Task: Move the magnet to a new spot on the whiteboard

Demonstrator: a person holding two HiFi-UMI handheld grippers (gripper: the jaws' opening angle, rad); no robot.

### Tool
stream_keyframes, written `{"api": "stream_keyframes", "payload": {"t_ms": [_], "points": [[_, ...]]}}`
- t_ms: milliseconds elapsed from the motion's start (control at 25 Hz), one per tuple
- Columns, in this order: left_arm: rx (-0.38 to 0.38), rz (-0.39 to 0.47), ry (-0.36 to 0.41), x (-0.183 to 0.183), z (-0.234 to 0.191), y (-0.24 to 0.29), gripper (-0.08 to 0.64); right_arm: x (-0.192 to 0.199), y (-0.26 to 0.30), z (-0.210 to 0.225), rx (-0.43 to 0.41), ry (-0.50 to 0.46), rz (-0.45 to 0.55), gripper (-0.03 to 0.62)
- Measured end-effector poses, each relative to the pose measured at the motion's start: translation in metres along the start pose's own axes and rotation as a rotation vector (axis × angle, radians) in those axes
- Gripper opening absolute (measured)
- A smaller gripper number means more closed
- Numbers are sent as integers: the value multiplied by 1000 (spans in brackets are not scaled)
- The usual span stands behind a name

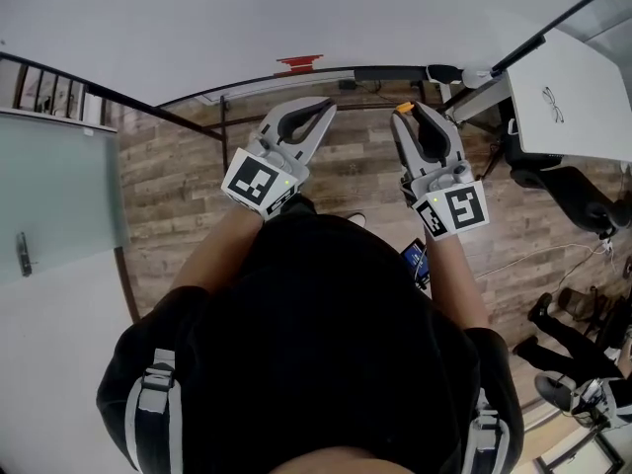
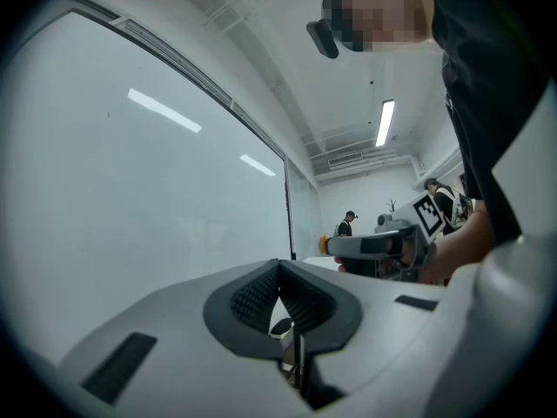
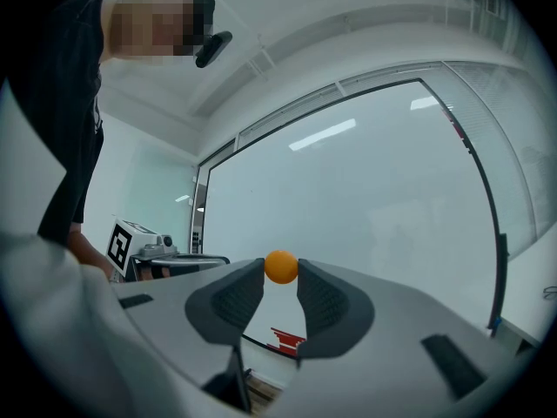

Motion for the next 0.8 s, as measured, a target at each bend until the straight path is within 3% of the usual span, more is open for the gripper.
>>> {"api": "stream_keyframes", "payload": {"t_ms": [800], "points": [[154, -25, 12, -1, 86, 86, 5, -4, -102, 64, 159, -5, 16, 118]]}}
Point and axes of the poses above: the fingertips, and each gripper's own axes: y forward along the fingers, z to its right, x out of its underside, the point moved 10 cm from there along -y, backward along the fingers, and after that the axes turned 4 degrees about -y, right-handed, at the moved point
